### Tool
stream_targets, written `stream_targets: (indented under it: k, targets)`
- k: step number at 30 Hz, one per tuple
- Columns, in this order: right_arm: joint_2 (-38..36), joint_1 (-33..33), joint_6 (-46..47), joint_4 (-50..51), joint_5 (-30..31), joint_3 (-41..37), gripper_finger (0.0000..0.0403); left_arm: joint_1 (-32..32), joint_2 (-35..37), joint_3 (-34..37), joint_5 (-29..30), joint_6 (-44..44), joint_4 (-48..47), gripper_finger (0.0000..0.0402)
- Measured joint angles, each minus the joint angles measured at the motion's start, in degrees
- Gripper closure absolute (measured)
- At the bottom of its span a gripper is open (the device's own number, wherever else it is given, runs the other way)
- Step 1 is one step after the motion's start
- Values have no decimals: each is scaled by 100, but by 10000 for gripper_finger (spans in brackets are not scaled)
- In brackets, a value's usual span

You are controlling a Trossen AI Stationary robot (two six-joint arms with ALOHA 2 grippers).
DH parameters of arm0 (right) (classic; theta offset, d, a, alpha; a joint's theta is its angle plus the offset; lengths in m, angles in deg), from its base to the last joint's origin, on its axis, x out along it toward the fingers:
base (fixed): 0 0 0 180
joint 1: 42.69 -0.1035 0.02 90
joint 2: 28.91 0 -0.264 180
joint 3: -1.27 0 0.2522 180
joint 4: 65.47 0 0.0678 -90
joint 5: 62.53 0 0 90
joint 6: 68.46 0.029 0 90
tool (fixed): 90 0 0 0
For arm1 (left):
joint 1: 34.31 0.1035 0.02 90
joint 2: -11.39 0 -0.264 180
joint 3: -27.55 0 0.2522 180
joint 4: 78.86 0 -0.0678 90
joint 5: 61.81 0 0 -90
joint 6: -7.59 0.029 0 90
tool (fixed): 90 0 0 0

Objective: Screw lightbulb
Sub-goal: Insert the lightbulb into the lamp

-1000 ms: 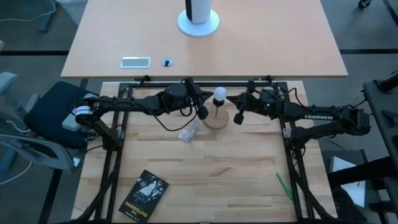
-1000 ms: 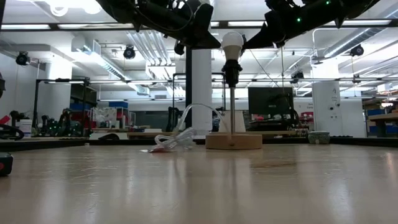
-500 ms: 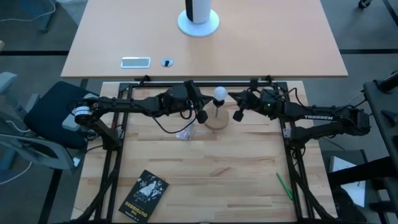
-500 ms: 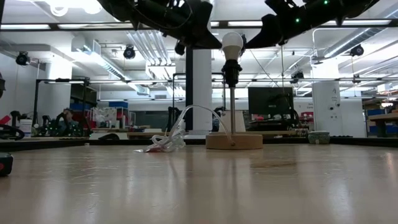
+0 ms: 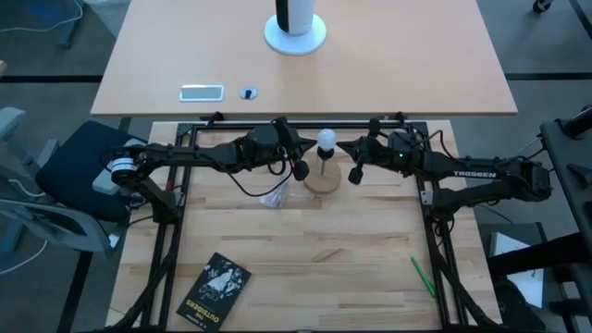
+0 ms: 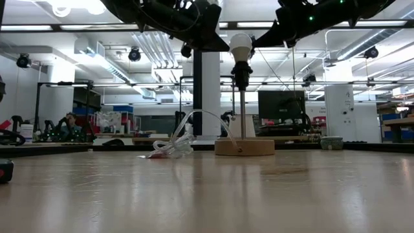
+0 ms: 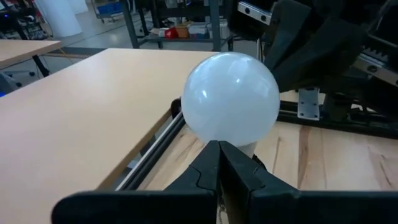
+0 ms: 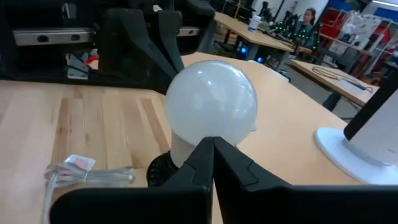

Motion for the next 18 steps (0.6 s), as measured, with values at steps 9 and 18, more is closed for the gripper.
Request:
stream_targets:
  k: [9, 18]
  targets:
    - [-217, 7, 67, 422, 513, 0, 403, -76, 257, 0, -82, -28, -422, 401]
    - [-22, 57, -121, 74, 503, 0, 403, -10, 230, 0, -80, 40, -226, 401]
